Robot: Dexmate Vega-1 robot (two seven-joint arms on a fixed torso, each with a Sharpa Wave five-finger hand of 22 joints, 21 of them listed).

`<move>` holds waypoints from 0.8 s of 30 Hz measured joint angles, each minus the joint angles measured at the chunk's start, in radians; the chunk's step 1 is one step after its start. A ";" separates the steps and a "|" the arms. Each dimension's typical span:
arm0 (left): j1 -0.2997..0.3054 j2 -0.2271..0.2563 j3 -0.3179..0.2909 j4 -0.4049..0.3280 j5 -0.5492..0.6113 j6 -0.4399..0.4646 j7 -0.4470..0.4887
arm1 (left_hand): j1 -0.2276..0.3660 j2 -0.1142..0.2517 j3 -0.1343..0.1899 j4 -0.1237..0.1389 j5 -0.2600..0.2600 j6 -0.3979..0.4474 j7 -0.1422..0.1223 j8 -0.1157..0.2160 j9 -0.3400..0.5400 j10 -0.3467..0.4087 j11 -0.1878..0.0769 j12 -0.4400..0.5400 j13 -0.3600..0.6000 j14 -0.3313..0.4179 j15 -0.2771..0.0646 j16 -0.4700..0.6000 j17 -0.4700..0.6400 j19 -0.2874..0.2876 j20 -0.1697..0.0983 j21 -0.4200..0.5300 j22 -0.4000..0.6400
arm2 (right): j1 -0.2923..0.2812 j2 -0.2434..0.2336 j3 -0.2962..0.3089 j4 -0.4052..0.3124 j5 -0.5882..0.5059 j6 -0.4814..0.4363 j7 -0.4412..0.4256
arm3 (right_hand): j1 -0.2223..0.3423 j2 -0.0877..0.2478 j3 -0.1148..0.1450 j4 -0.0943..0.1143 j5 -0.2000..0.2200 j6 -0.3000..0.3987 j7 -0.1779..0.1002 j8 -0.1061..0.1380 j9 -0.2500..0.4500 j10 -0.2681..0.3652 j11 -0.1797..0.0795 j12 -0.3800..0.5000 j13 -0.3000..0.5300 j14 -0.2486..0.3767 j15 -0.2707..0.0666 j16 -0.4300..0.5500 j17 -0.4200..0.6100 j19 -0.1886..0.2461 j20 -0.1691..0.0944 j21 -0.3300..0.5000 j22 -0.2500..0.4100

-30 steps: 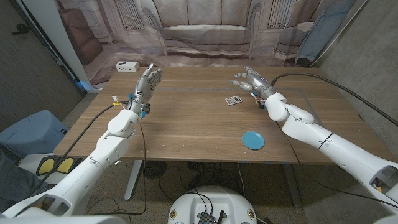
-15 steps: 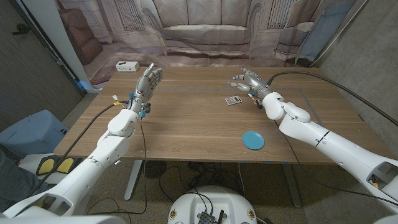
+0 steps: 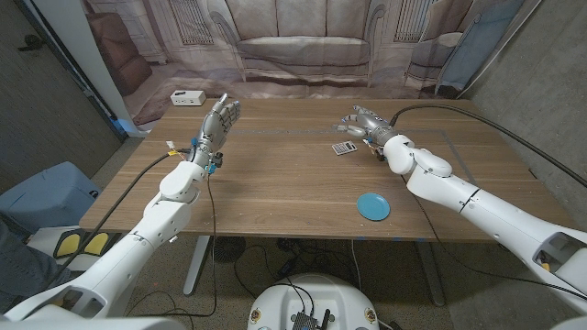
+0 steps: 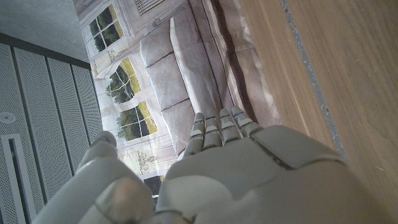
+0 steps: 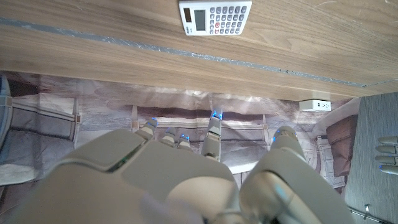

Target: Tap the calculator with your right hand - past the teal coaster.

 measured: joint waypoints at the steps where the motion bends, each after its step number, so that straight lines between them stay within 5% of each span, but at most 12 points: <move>1: 0.000 0.000 0.000 -0.001 0.000 0.001 0.002 | 0.000 0.000 0.000 0.000 0.000 0.000 0.000 0.000 0.000 0.000 0.000 0.000 0.000 0.000 0.000 0.000 0.000 0.000 0.000 0.000 0.000 | 0.000 0.000 0.000 0.000 0.001 0.000 0.002 | -0.004 0.004 0.000 0.000 0.000 0.000 0.000 0.000 0.000 0.000 0.000 0.000 0.000 0.000 0.000 0.000 0.000 0.000 0.000 0.000 0.000; 24: -0.007 -0.002 0.006 -0.003 0.004 0.016 0.007 | -0.005 0.005 0.000 0.000 0.000 0.003 0.004 0.000 0.000 0.000 0.000 0.000 -0.005 0.000 0.000 0.000 0.000 0.004 0.004 -0.008 0.000 | 0.063 0.017 -0.075 0.050 -0.049 -0.066 0.050 | -0.011 0.011 0.000 0.000 0.000 0.004 0.004 -0.004 0.000 0.000 0.000 0.004 0.000 0.000 0.000 0.008 0.000 0.000 -0.011 0.004 0.000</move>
